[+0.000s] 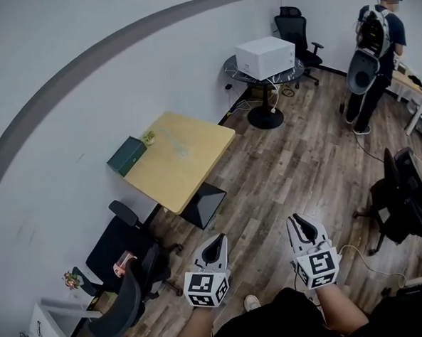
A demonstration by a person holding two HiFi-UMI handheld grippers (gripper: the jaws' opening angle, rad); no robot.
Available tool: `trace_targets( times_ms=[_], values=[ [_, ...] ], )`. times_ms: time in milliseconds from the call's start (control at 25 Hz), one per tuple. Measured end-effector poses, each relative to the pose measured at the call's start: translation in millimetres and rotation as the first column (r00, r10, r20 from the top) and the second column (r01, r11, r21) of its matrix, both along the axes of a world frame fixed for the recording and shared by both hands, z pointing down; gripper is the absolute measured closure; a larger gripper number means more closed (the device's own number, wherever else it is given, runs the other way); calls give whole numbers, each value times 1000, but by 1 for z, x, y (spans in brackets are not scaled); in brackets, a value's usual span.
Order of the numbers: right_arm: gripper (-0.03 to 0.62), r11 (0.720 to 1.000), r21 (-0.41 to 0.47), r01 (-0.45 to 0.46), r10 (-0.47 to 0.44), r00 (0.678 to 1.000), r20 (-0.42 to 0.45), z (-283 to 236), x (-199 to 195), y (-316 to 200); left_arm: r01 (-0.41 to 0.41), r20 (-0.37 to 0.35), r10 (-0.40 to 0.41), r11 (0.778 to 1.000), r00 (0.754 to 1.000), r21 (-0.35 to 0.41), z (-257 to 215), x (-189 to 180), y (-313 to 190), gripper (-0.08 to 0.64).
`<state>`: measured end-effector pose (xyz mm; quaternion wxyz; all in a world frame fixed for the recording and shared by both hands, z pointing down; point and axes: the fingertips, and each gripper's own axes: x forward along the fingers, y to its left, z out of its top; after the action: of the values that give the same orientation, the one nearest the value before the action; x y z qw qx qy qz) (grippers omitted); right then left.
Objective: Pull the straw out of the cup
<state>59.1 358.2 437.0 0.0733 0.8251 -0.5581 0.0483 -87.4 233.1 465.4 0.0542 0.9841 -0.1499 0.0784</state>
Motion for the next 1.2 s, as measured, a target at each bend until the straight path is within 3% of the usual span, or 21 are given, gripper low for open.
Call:
trace_targets(
  times_ms=[200, 440, 720, 1000, 1200],
  values=[
    [410, 1000, -7, 17, -17, 1000, -5, 0, -9, -27, 2, 2, -2, 1000, 1000, 2, 1, -11, -21, 540],
    [248, 999, -29, 41, -41, 999, -33, 4, 1, -67, 25, -59, -27, 999, 998, -39, 4, -13, -52, 540],
    [-4, 996, -7, 84, -84, 996, -35, 6, 28, -125, 69, -54, -72, 996, 996, -53, 9, 6, -100, 540],
    [-5, 988, -17, 155, -155, 988, 10, 15, 73, -194, 143, -23, -144, 988, 989, -52, 10, 43, -155, 540],
    [-5, 967, -40, 253, -252, 967, 28, 19, 96, -247, 217, -37, -218, 976, 975, -30, 2, 69, -196, 540]
  ],
)
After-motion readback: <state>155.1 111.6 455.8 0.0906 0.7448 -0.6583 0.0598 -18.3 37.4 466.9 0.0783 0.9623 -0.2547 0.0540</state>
